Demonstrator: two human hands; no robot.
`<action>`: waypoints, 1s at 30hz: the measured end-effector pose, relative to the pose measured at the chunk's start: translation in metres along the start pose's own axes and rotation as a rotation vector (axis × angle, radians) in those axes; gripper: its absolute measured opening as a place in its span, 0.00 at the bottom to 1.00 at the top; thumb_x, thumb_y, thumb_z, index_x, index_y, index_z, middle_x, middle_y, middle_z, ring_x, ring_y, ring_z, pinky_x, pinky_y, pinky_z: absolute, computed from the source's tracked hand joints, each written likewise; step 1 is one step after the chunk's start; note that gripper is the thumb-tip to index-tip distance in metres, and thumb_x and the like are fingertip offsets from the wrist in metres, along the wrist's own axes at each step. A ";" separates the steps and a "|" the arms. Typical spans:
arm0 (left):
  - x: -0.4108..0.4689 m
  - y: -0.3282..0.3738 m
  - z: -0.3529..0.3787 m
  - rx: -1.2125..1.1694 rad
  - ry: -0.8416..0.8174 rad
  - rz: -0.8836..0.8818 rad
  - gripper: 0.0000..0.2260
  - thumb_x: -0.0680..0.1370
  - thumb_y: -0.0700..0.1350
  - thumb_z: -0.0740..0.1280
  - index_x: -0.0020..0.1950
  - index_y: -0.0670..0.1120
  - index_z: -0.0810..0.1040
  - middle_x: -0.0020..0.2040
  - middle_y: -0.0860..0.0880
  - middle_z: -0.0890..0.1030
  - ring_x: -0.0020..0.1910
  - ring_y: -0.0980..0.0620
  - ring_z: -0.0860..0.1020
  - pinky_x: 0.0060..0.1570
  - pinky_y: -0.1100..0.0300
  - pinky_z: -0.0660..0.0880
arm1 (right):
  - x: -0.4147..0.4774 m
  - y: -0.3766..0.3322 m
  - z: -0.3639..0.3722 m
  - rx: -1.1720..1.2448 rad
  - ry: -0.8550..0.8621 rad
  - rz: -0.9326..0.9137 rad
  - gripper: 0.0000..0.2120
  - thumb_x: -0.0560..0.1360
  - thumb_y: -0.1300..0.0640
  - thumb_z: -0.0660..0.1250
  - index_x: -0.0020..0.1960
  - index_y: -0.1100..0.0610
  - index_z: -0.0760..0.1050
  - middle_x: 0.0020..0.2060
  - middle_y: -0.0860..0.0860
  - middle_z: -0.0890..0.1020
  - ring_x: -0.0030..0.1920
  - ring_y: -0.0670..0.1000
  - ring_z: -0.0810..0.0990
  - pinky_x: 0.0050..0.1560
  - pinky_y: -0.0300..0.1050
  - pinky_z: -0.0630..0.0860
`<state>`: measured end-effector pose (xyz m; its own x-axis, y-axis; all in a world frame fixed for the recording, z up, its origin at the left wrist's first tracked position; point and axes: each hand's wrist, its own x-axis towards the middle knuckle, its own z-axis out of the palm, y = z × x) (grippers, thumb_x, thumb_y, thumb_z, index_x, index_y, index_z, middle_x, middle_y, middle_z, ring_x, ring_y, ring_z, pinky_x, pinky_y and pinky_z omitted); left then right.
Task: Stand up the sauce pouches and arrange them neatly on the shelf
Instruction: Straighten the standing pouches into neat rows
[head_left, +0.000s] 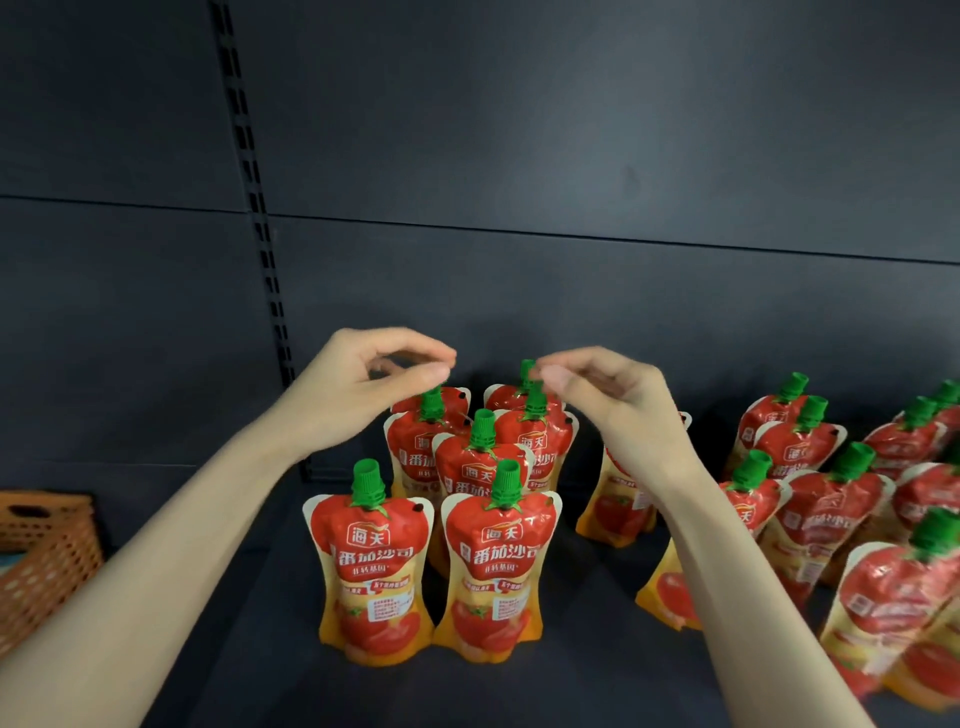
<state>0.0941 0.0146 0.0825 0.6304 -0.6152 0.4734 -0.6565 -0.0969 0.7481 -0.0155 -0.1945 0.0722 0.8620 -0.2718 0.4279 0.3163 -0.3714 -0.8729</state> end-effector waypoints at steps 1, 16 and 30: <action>0.001 0.003 0.002 0.049 -0.063 -0.004 0.11 0.72 0.49 0.68 0.53 0.49 0.82 0.49 0.55 0.84 0.50 0.60 0.80 0.51 0.63 0.76 | -0.006 -0.001 0.000 0.018 -0.060 0.008 0.08 0.71 0.51 0.69 0.46 0.53 0.82 0.43 0.49 0.85 0.47 0.45 0.83 0.51 0.38 0.78; 0.008 0.021 0.019 0.350 -0.345 -0.097 0.09 0.72 0.48 0.72 0.52 0.51 0.82 0.48 0.56 0.83 0.44 0.66 0.77 0.42 0.75 0.70 | -0.047 0.009 0.011 0.093 -0.376 0.033 0.06 0.70 0.61 0.70 0.44 0.52 0.79 0.36 0.44 0.84 0.42 0.42 0.83 0.45 0.34 0.77; -0.016 0.001 -0.014 0.174 -0.262 -0.201 0.07 0.73 0.46 0.70 0.48 0.44 0.80 0.42 0.43 0.84 0.44 0.41 0.81 0.52 0.48 0.78 | -0.038 0.027 -0.002 0.088 -0.185 0.077 0.06 0.70 0.57 0.69 0.46 0.56 0.81 0.41 0.50 0.86 0.46 0.50 0.84 0.48 0.42 0.80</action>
<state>0.0885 0.0352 0.0823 0.6410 -0.7477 0.1732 -0.6052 -0.3537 0.7131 -0.0407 -0.1956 0.0332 0.9403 -0.1261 0.3163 0.2732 -0.2749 -0.9218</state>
